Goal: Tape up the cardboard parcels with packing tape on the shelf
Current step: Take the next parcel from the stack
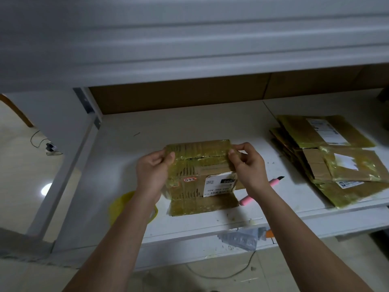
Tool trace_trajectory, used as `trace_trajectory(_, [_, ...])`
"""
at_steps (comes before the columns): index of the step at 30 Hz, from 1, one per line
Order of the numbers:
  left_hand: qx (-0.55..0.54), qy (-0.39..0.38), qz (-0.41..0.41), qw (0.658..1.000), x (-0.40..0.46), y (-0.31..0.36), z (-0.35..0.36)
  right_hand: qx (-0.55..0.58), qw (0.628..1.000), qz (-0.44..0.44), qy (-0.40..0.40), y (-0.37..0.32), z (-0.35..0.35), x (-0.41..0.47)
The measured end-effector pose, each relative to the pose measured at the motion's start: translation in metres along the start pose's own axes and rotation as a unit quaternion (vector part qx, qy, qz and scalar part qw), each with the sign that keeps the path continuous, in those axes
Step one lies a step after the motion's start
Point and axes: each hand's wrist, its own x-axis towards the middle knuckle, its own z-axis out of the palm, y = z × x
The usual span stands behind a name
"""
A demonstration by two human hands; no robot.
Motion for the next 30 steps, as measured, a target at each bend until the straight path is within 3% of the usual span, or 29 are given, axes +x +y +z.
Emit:
trace_trajectory(6, [-0.05,-0.009,-0.052,0.997,0.008,-0.005,-0.004,0.047,0.998,0.046,0.0,0.003,-0.002,0.002])
trace_trajectory(15, [0.015,-0.004,-0.032,0.999,0.005,0.001,-0.001,0.043,0.997,0.069,-0.014,-0.005,-0.004,0.001])
trace_trajectory(18, [0.135,-0.017,0.043,0.99,0.001,0.006,-0.01,-0.048,0.998,0.031,0.0,-0.009,-0.002,-0.003])
trace_trajectory(21, [0.252,-0.059,0.052,0.964,0.006,0.008,-0.025,-0.218,0.974,-0.051,0.027,-0.013,-0.005,0.001])
trace_trajectory(27, [0.229,-0.088,0.072,0.967,0.004,0.022,-0.058,-0.305,0.946,-0.101,0.049,-0.02,-0.008,-0.002])
trace_trajectory(30, [0.268,-0.106,0.083,0.954,0.001,0.018,-0.081,-0.321,0.927,-0.177,0.081,-0.029,-0.002,-0.015])
